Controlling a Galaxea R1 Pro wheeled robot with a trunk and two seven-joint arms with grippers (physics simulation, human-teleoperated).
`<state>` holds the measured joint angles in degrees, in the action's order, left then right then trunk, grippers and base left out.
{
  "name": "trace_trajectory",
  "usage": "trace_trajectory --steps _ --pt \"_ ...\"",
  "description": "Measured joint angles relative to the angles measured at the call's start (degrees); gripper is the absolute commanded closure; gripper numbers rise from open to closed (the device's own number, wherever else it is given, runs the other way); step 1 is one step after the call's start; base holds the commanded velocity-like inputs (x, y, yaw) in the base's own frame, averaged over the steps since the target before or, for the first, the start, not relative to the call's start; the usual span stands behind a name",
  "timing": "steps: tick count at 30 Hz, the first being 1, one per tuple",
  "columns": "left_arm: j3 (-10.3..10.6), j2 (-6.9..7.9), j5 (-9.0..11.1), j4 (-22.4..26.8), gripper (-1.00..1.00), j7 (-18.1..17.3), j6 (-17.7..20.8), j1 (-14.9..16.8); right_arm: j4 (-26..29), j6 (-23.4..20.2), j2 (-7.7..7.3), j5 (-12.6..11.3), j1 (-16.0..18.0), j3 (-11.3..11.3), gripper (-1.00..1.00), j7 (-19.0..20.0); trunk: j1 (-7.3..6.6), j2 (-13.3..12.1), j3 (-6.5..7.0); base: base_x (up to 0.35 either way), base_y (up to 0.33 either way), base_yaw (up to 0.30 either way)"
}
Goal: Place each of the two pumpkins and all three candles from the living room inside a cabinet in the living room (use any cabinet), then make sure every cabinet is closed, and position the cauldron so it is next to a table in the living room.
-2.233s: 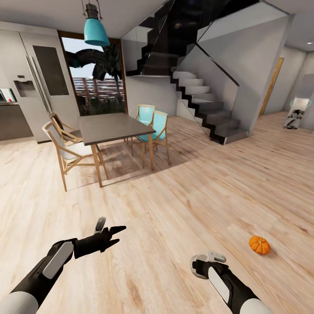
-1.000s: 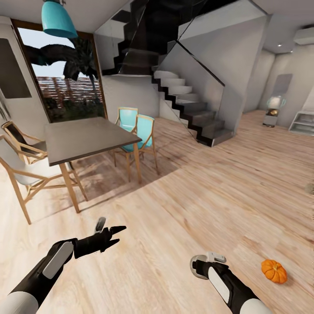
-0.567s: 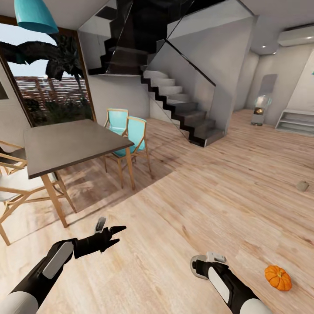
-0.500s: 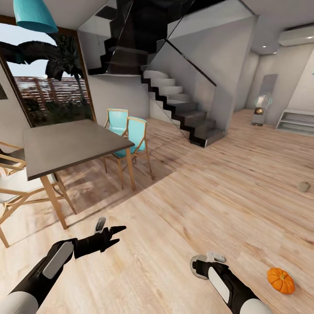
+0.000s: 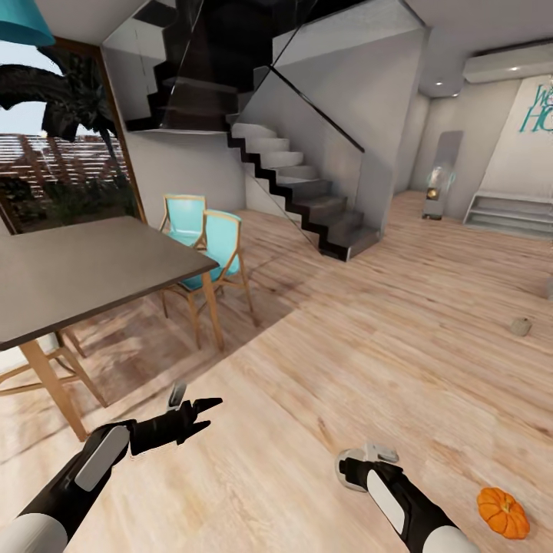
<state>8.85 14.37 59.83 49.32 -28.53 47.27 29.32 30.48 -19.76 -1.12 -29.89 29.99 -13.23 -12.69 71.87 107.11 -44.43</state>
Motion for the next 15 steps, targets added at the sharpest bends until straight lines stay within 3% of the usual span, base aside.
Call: trace_trajectory --steps 6,15 --pt "0.0 0.00 0.0 0.0 -1.00 0.0 0.0 0.0 0.0 0.0 -0.03 0.0 0.0 0.0 1.00 0.0 0.00 0.0 0.00 0.340 0.003 -0.066" --pt "0.0 -0.01 0.0 0.0 -1.00 0.0 0.0 0.0 0.0 0.0 0.05 0.0 0.0 0.0 1.00 0.0 0.00 0.0 0.00 0.341 0.000 -0.240"
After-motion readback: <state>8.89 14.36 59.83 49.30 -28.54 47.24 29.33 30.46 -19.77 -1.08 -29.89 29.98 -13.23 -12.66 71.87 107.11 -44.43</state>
